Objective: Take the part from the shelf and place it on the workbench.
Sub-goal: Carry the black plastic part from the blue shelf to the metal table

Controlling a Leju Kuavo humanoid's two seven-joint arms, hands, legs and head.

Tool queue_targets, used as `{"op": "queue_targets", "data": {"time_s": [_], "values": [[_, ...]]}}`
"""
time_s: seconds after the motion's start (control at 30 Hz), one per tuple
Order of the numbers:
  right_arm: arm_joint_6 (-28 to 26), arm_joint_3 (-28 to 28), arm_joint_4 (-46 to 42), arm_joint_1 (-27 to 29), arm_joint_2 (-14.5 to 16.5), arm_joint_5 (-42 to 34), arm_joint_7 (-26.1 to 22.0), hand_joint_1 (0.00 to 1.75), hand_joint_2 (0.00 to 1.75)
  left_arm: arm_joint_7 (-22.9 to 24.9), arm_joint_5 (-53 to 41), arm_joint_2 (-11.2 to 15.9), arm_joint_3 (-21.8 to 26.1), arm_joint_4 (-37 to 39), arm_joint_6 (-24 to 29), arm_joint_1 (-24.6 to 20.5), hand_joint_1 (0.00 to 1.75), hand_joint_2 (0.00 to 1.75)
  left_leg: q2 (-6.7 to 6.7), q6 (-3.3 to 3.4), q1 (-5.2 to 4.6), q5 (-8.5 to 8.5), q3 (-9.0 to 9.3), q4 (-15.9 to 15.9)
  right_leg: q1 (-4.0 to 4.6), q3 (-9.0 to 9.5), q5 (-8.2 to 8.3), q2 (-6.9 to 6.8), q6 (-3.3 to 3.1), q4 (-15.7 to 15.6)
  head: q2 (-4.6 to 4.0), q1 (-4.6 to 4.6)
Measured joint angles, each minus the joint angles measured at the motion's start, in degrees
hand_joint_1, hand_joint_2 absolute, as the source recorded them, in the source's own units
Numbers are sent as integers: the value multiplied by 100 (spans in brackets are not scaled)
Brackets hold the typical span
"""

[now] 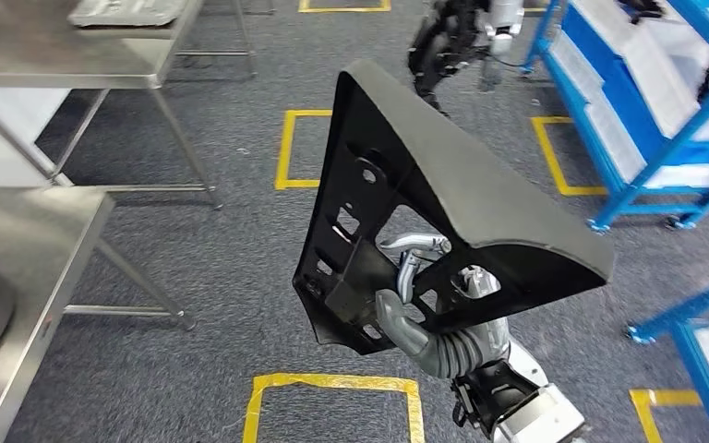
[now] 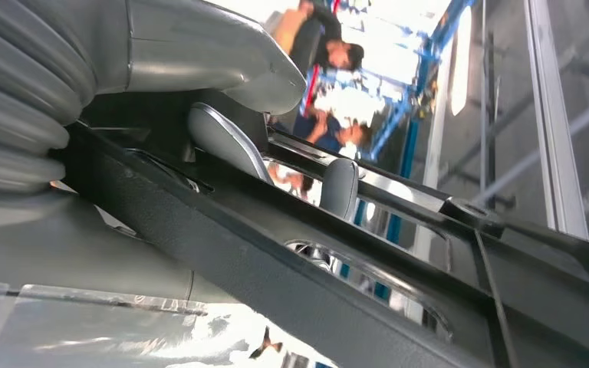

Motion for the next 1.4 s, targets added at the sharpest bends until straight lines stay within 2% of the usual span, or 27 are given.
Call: {"op": "queue_targets", "data": {"time_s": [0.03, 0.07, 0.13, 0.2, 0.27, 0.33, 0.4, 0.47, 0.53, 0.57, 0.6, 0.63, 0.7, 0.77, 0.83, 0.87, 0.9, 0.97, 1.0, 1.03, 1.07, 1.1, 1.13, 1.2, 1.27, 1.33, 1.4], "values": [[4, 4, 20, 3, -1, -3, 1, 175, 175, 2, 0, -7, 0, -9, 0, 1, 0, 0, -83, 0, 2, -5, 1, 9, -4, -144, -27, 20, 12, 226, 0, 34], [7, 8, 38, 3, -2, -4, 1, 175, 175, 3, 0, -13, 0, -16, 0, 2, 0, 0, -166, -7, 6, -12, 2, 25, -12, -182, 71, 25, 23, 225, 0, 59], [18, 16, 65, -2, -2, -4, 1, 175, 175, 5, 1, -22, 0, -24, 0, 1, 0, 0, -331, -47, 27, -52, -2, 90, -53, 48, 509, 110, 52, -402, 0, 104], [66, 25, 91, -12, -1, -7, 2, 175, 175, 7, 22, -30, 2, -29, 14, -9, 0, 0, -470, -116, 41, -105, -55, 195, -93, 314, 759, 329, 71, -1032, 0, 138], [144, 34, 126, -32, 3, -20, 5, 175, 175, 8, 61, -35, 4, -42, 59, -7, 0, 0, -573, -180, 58, -115, -120, 246, -83, 370, 746, 414, 45, -1170, 0, 145], [211, 41, 166, -76, 21, -36, 3, 175, 175, 7, 90, -40, 4, -62, 120, 10, 0, 0, -625, -237, 78, -118, -142, 259, -70, 377, 760, 296, -22, -1190, 0, 133], [244, 45, 199, -112, 53, -41, -15, 175, 175, 2, 98, -45, 4, -80, 170, 10, 0, 0, -406, -295, 62, -270, -237, 509, -71, 412, 765, 155, -94, -1229, 0, 63], [256, 47, 231, -117, 70, -42, -48, 175, 175, -9, 87, -49, 4, -108, 203, -2, 0, 0, -73, -338, 56, -599, -547, 1174, -42, 438, 747, -9, -146, -1244, 0, -41], [261, 51, 270, -114, 72, -37, -74, 175, 175, -25, 67, -50, 4, -143, 223, -4, 0, 0, 58, -352, 78, -806, -861, 1782, -7, 450, 724, -182, -175, -1243, 0, -95], [262, 54, 288, -113, 73, -26, -79, 175, 175, -36, 53, -50, 4, -156, 232, -1, 0, 0, 79, -346, 84, -767, -891, 1826, 5, 459, 711, -262, -182, -1243, 0, -112], [262, 56, 301, -114, 73, -4, -79, 175, 175, -48, 32, -50, 4, -164, 240, 1, 0, 0, 103, -330, 82, -623, -803, 1642, 13, 475, 696, -339, -183, -1243, 0, -129], [262, 58, 308, -114, 74, 27, -73, 175, 175, -62, 11, -50, 4, -169, 246, 2, 0, 0, 164, -300, 69, -418, -622, 1284, 20, 499, 678, -410, -180, -1244, 0, -147], [262, 61, 318, -114, 75, 106, -47, 175, 175, -97, -33, -49, 4, -194, 251, -3, 0, 0, 400, -233, 9, -133, -272, 554, 42, 545, 637, -539, -154, -1243, 0, -180], [262, 71, 334, -113, 76, 174, -4, 175, 175, -130, -68, -48, 4, -240, 249, -7, 0, 0, 514, -184, -54, -96, -173, 276, 55, 570, 610, -662, -114, -1249, 0, -182], [266, 86, 348, -115, 76, 230, 36, 175, 175, -149, -103, -49, 4, -267, 244, 7, 0, 0, 387, -136, -53, -75, -155, 201, 49, 610, 581, -745, -63, -1261, 0, -169], [272, 92, 350, -113, 75, 257, 49, 175, 175, -155, -116, -50, 4, -276, 240, 16, 0, 0, 315, -108, -36, -56, -121, 146, 38, 615, 536, -657, -37, -1218, 0, -162], [279, 96, 351, -112, 75, 282, 58, 175, 175, -162, -126, -51, 4, -287, 233, 18, 0, 0, 247, -80, -15, -31, -82, 93, 29, 564, 442, -497, -19, -1071, 0, -148], [301, 103, 354, -88, 72, 332, 79, 175, 175, -176, -135, -55, 4, -316, 215, 5, 0, 0, 111, -41, 4, -8, -38, 52, 8, 257, 156, -123, 0, -455, 0, -78], [313, 105, 354, -70, 66, 353, 92, 175, 175, -184, -137, -57, 4, -333, 208, -3, 0, 0, 39, -30, 4, -10, -37, 59, 5, 50, 31, -34, 8, -93, 0, -46], [326, 107, 356, -51, 59, 373, 107, 175, 175, -190, -137, -59, 4, -349, 204, -6, 0, 0, -41, -28, 5, -18, -36, 73, 1, -116, -11, -1, 21, 159, 0, -14], [337, 109, 357, -38, 52, 387, 119, 175, 175, -196, -136, -61, 4, -363, 203, -4, 0, 0, -125, -32, 11, -32, -35, 93, -7, -198, 58, 12, 35, 223, 0, 10], [350, 111, 359, -32, 46, 400, 128, 175, 175, -202, -132, -61, 4, -377, 203, -3, 0, 0, -210, -46, 22, -53, -33, 124, -21, -173, 233, 27, 50, 68, 0, 30], [364, 113, 360, -31, 44, 411, 132, 175, 175, -208, -127, -61, 4, -387, 203, -3, 0, 0, -294, -71, 36, -85, -34, 170, -46, -60, 469, 76, 72, -264, 0, 53], [408, 117, 363, -35, 43, 436, 132, 175, 175, -225, -113, -60, 4, -405, 215, -9, 0, 0, -436, -139, 58, -154, -76, 283, -99, 175, 739, 296, 100, -865, 0, 104], [463, 126, 366, -43, 40, 455, 129, 175, 175, -238, -92, -59, 4, -414, 239, -12, 0, 0, -539, -199, 67, -182, -141, 347, -106, 238, 736, 406, 77, -1032, 0, 123], [508, 138, 366, -81, 44, 459, 125, 175, 175, -242, -69, -56, 4, -419, 262, -2, 0, 0, -611, -247, 81, -182, -168, 359, -92, 240, 751, 292, 8, -1052, 0, 105], [535, 146, 367, -138, 54, 459, 120, 175, 175, -242, -53, -52, 3, -429, 284, 0, 0, 0, -421, -300, 68, -299, -243, 557, -91, 264, 752, 163, -63, -1077, 0, 46]]}}
